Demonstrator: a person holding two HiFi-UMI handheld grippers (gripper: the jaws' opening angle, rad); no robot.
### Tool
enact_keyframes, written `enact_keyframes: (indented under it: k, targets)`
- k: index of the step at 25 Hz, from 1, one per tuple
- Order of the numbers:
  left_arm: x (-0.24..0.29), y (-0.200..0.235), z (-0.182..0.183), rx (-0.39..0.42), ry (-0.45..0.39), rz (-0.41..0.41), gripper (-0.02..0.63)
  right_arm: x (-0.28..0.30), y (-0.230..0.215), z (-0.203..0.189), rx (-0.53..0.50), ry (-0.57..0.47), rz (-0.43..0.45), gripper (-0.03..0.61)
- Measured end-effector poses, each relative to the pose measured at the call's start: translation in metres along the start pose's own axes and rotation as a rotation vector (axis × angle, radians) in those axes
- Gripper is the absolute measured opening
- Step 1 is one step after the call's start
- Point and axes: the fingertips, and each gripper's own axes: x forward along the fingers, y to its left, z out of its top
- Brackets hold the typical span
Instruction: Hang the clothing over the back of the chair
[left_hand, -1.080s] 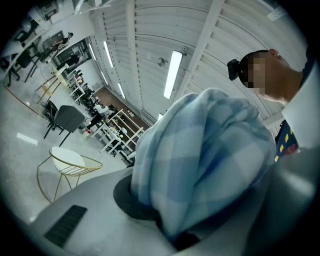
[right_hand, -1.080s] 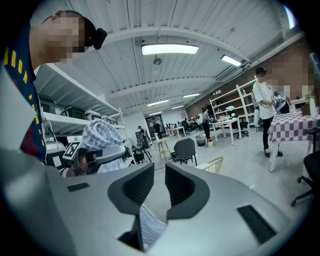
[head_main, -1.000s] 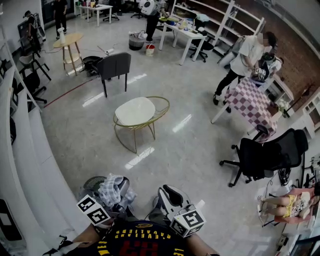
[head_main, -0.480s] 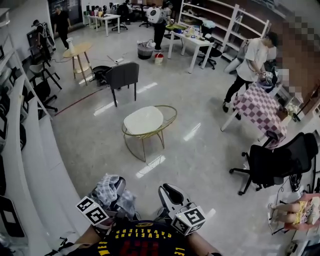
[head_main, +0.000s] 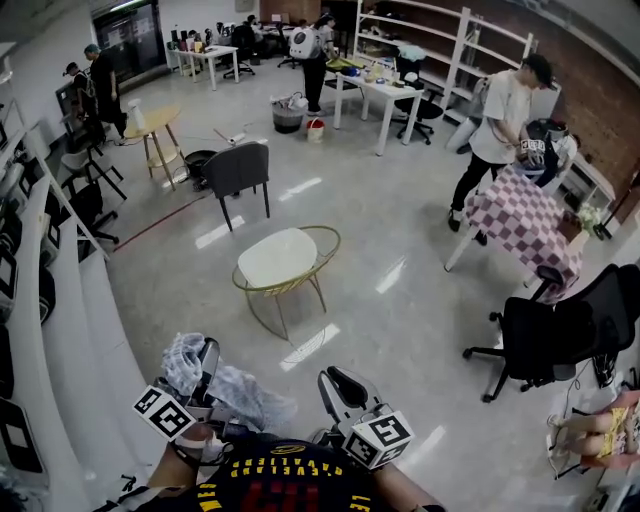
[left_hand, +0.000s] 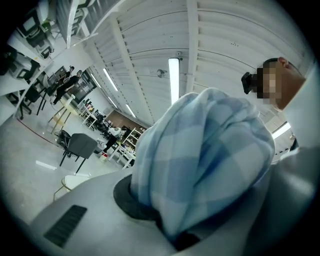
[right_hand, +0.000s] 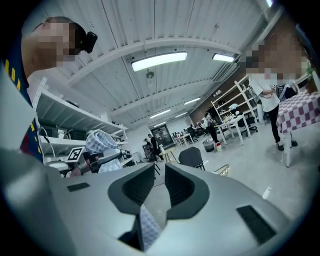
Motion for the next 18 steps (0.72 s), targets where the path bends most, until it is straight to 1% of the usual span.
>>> enact_keyframes:
  k: [3,7,10,14,18]
  targets:
    - [0.019,0.011,0.002,0.018,-0.012,0.026,0.031,0.011,-0.022,-0.005,0.027,0.013,0.018,0.069]
    - [0.026,-0.010,-0.014,0.036,-0.011,0.056,0.031,-0.010,-0.040,-0.008,0.056,0.024,0.042,0.069]
    - [0.033,-0.013,-0.011,0.051,-0.007,0.068,0.031,-0.009,-0.048,-0.006,0.067,0.031,0.047,0.069]
    - [0.057,0.004,0.004,0.061,-0.027,0.071,0.031,0.016,-0.067,-0.002,0.071,0.046,0.039,0.069]
    - [0.082,0.036,0.026,0.046,-0.057,0.056,0.031,0.050,-0.085,0.004,0.053,0.050,0.014,0.069]
